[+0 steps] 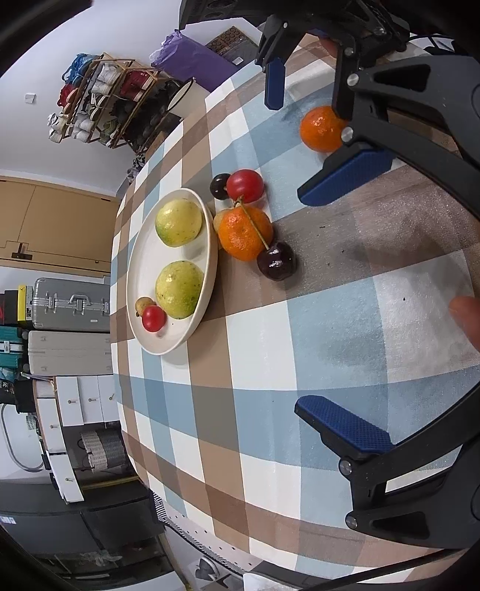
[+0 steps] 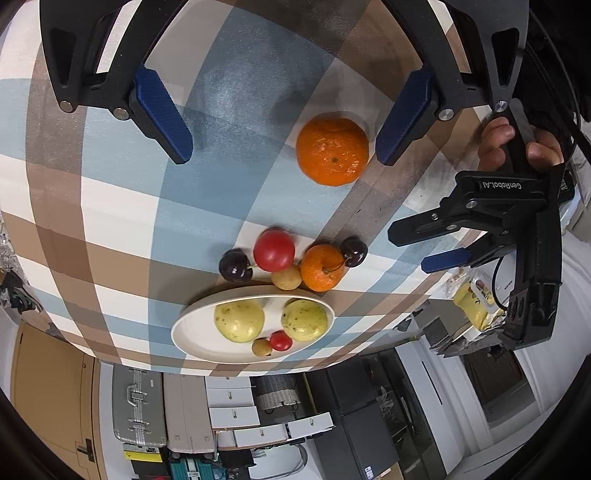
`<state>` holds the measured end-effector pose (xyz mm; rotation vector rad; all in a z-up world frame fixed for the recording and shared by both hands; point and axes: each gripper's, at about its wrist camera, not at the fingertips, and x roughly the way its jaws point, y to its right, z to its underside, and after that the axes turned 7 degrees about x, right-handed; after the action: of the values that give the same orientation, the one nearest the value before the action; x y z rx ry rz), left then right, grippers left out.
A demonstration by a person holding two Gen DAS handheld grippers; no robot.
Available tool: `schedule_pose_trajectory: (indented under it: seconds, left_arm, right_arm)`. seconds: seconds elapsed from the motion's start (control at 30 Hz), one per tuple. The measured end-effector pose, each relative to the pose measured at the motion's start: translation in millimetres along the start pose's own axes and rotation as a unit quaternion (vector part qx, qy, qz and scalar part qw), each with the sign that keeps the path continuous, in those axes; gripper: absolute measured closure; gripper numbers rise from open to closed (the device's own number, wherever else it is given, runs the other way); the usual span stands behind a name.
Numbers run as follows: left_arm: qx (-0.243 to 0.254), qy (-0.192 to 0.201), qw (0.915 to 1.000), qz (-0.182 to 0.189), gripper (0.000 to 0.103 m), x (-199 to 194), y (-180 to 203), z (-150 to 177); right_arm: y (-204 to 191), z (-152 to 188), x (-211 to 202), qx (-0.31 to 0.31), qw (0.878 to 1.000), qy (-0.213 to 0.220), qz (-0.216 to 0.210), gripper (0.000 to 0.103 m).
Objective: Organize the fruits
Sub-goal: 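Reach the right gripper to the mandarin orange and close on it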
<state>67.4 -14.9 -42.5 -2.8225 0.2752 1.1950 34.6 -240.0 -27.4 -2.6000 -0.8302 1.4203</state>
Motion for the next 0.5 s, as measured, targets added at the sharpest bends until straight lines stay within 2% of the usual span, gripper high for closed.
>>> schedule_pose_trajectory:
  seconds: [0.13, 0.5]
  left_arm:
    - [0.002, -0.002, 1.0, 0.0, 0.001, 2, 1, 1]
    - [0.0, -0.004, 1.0, 0.0, 0.001, 3, 1, 2]
  right_arm:
    - [-5, 2, 7, -0.012, 1.0, -0.011, -0.003, 0.015]
    - [-14, 5, 9, -0.032, 0.999, -0.018, -0.01, 0.034]
